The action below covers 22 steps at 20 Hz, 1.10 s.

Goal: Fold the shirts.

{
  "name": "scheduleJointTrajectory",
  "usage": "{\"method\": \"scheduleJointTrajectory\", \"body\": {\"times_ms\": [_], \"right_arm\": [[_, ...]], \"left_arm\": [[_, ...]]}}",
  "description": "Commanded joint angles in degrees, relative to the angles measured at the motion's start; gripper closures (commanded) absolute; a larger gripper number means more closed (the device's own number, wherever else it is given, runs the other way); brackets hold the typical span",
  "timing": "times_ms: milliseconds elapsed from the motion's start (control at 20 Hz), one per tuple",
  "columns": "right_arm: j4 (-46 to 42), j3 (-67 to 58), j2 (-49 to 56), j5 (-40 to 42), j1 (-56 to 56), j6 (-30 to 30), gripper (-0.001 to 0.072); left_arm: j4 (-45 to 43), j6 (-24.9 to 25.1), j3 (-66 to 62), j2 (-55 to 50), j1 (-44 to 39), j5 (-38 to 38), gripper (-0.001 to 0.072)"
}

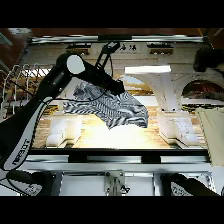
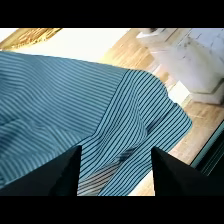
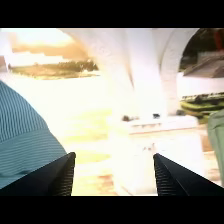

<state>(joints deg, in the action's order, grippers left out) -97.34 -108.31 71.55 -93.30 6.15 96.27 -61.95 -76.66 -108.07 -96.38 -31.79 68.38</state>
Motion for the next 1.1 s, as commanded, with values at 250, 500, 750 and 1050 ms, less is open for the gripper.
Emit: {"method": "scheduleJointTrajectory", "body": {"times_ms": [250, 500, 750, 1050], "right_arm": [[4.74, 1.66, 12.81, -9.38, -3.52, -8.48, 0.0098], [9.70, 15.08, 7.67, -7.41, -10.40, -9.05, 0.0098], [11.69, 22.99, 5.33, -4.02, -10.80, -12.35, 0.0098], [11.80, 23.45, 5.38, -0.87, -10.80, -13.11, 0.0098]], "left_arm": [[-8.94, 1.92, 9.03, 2.14, 6.19, 21.68, 0.0283], [-2.51, 1.57, 28.65, 3.93, 0.85, 10.45, 0.0148], [-1.44, 12.50, 32.24, 4.24, -4.81, -0.55, 0.0146], [-19.37, 11.04, 33.11, 6.60, -12.85, -5.84, 0.0343]]}}
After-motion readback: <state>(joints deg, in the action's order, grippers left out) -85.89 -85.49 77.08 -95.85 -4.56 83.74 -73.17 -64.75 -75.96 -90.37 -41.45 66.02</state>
